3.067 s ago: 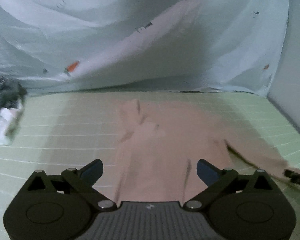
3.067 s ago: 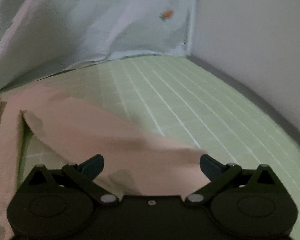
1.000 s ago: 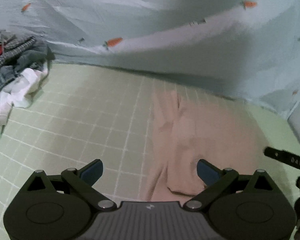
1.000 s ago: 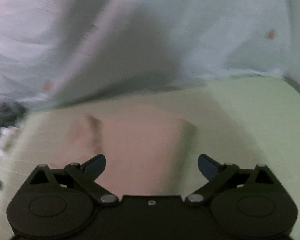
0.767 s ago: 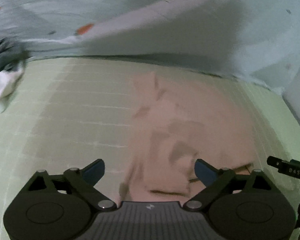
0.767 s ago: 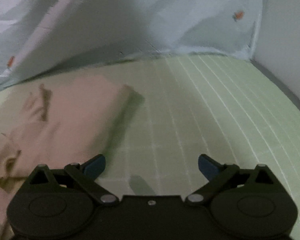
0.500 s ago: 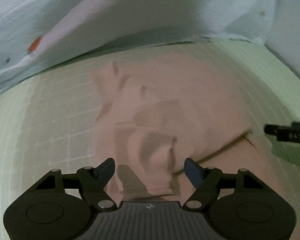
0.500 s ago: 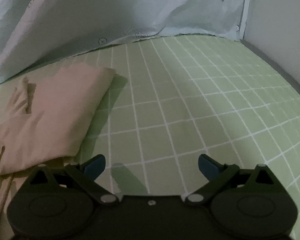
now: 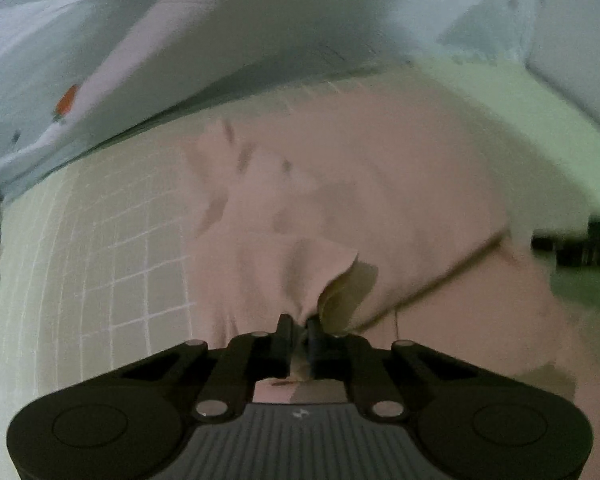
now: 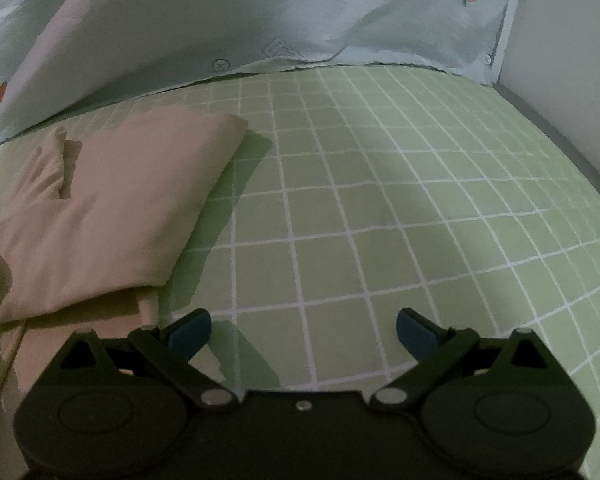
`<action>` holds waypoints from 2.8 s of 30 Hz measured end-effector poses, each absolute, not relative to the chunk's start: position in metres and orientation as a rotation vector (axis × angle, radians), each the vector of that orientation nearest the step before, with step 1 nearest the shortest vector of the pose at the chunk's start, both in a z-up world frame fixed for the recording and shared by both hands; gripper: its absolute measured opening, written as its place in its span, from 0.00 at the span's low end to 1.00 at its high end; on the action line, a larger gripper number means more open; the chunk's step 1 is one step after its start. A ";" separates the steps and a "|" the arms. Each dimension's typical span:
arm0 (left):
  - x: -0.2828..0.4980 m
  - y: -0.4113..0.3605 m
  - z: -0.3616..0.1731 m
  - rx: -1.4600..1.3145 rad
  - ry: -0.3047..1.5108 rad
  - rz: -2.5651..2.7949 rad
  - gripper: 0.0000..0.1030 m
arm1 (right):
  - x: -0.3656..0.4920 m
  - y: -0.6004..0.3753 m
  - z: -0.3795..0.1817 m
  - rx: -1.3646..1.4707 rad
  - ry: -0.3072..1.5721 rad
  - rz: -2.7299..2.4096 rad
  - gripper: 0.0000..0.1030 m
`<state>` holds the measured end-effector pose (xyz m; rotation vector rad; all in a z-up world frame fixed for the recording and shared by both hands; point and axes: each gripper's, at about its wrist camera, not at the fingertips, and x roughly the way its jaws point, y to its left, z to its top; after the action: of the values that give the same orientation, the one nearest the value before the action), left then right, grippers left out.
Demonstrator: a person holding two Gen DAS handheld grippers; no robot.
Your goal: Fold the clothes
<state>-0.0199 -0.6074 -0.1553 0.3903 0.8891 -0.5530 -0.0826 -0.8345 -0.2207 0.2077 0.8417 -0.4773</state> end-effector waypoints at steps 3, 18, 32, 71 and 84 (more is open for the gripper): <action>-0.016 -0.594 -0.138 0.317 0.852 -0.518 0.06 | -0.084 -0.830 -0.218 0.184 0.831 -0.464 0.97; 0.062 -0.509 -0.060 0.090 0.608 -0.356 0.04 | -0.090 -0.780 -0.206 0.128 0.831 -0.473 0.98; 0.087 -0.440 -0.012 0.025 0.347 -0.203 0.05 | -0.099 -0.732 -0.205 0.096 0.872 -0.460 0.97; -0.118 -0.515 -0.184 0.223 1.131 -0.515 0.77 | -0.196 -0.679 -0.181 0.161 0.792 -0.220 0.03; -0.120 -0.507 -0.181 0.244 1.166 -0.575 0.78 | -0.155 -0.623 -0.211 0.318 0.909 -0.069 0.11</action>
<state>-0.1197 -0.5070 -0.1807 0.2442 1.1655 -0.5755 -0.1547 -0.6227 -0.2107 0.3176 0.9093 -0.0686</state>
